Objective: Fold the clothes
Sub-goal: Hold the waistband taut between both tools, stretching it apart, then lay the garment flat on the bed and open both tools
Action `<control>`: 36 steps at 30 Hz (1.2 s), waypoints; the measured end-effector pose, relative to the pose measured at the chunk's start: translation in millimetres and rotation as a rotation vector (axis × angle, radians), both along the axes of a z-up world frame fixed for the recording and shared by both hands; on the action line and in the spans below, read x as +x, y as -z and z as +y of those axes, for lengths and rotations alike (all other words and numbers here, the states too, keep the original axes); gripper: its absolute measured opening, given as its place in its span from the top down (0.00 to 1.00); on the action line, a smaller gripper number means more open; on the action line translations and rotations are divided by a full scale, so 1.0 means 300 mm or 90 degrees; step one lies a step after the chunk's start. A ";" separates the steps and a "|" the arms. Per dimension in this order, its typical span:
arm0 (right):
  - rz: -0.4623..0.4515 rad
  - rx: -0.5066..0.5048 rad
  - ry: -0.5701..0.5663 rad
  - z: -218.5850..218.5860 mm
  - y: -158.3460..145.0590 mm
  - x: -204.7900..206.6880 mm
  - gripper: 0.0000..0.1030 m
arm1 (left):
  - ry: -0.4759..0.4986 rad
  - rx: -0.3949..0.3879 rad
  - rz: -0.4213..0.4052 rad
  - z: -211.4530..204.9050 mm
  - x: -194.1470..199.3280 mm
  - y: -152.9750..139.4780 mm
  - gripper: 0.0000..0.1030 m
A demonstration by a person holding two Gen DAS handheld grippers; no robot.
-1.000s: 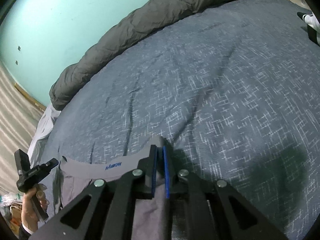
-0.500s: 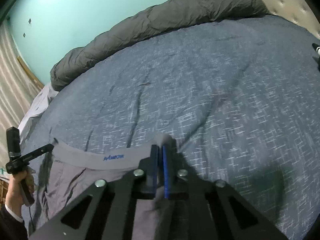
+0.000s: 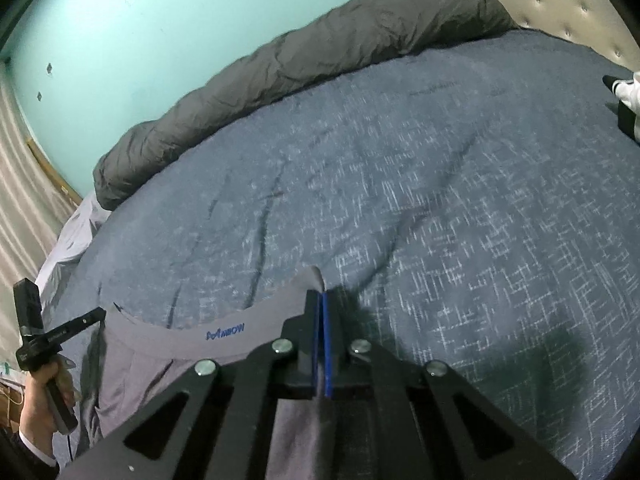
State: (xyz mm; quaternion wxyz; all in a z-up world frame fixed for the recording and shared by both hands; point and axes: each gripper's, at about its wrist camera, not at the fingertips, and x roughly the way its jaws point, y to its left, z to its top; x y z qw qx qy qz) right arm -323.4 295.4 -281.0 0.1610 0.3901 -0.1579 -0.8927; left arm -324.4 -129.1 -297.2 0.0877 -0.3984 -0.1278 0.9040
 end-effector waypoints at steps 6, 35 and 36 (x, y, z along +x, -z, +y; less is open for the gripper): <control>-0.026 -0.013 0.005 0.006 0.030 -0.015 0.99 | 0.001 0.011 -0.014 -0.005 -0.011 0.022 0.96; -0.065 -0.080 0.049 0.077 0.029 -0.044 0.90 | -0.056 0.026 -0.031 -0.043 0.020 0.030 0.97; -0.065 -0.086 0.061 0.096 0.018 -0.036 0.85 | -0.062 0.027 -0.029 -0.048 0.031 0.019 0.97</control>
